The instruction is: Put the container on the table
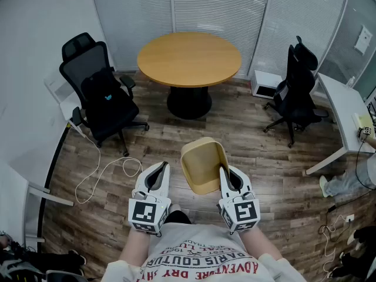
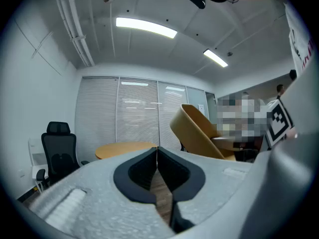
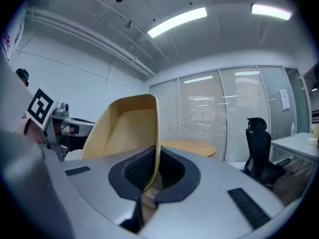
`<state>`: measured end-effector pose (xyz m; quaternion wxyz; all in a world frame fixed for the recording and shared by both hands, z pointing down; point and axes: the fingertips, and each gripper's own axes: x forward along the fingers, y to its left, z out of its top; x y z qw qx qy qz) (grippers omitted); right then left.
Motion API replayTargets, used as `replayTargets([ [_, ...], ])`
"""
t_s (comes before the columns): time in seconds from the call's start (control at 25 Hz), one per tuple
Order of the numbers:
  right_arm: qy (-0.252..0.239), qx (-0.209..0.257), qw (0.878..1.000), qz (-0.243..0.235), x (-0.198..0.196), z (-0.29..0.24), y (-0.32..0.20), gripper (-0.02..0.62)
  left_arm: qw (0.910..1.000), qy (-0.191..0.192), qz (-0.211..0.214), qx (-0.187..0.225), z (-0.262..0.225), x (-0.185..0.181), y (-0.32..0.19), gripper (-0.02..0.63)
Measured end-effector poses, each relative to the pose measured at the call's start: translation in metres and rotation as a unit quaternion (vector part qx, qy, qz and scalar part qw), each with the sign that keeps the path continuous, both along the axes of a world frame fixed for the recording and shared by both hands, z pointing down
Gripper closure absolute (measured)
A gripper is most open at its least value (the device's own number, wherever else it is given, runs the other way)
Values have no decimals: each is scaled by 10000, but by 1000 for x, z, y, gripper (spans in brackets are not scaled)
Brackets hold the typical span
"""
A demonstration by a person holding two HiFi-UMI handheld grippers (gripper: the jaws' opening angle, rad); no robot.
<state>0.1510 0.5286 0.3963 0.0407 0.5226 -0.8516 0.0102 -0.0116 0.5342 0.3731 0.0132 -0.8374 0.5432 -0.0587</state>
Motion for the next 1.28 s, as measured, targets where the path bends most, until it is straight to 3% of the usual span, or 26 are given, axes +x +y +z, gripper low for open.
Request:
replayTargets([
  [0.32,-146,-171,9997,-44,-7,3,-2,584,10000,37,-10,-66,-1,-7,-2,594],
  [0.8,-401,-396,9983,113,16,16,11,584,9995,208,-61,-224,9,7,11,594],
  [1.28,-253,-503,9983,133,-5,30,-39,584,9997,195,8,-135,9,-11,-37,594],
])
